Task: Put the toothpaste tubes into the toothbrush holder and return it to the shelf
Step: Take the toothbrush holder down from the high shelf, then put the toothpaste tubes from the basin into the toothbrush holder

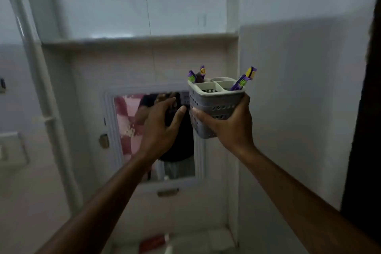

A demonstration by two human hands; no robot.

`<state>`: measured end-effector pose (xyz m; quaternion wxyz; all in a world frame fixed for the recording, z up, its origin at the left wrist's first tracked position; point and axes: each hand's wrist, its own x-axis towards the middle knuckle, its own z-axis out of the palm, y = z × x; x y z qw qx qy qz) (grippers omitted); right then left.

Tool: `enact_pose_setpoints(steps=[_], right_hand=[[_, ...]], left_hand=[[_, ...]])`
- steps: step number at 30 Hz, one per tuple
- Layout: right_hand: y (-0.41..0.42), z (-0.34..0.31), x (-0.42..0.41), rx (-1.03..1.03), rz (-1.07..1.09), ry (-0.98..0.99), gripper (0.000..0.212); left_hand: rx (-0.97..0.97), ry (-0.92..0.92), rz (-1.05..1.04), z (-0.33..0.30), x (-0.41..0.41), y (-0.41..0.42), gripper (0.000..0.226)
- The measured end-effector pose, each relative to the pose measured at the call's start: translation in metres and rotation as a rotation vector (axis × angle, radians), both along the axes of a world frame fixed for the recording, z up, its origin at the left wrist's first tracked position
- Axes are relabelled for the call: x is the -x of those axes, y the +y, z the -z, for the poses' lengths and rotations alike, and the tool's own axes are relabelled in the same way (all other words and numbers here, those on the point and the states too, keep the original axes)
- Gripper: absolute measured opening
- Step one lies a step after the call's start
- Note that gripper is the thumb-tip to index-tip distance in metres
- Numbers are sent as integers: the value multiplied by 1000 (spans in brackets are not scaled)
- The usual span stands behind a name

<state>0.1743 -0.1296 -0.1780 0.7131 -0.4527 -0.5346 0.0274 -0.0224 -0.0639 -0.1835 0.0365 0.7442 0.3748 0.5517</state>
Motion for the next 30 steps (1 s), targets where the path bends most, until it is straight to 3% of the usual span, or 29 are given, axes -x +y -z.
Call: enact_pose_setpoints(steps=[14,25,30], right_hand=[[-44,294,1,651,-5,56,113],[-41,427,3,896,-133,34,108],[-27,463,20,991,-53,-51,124]], left_hand=[[609,-86,-110,291,24,-81,46],[857,-279,-422,431,58,-125,21],[1023,-192,-532,476,83,-139,34]])
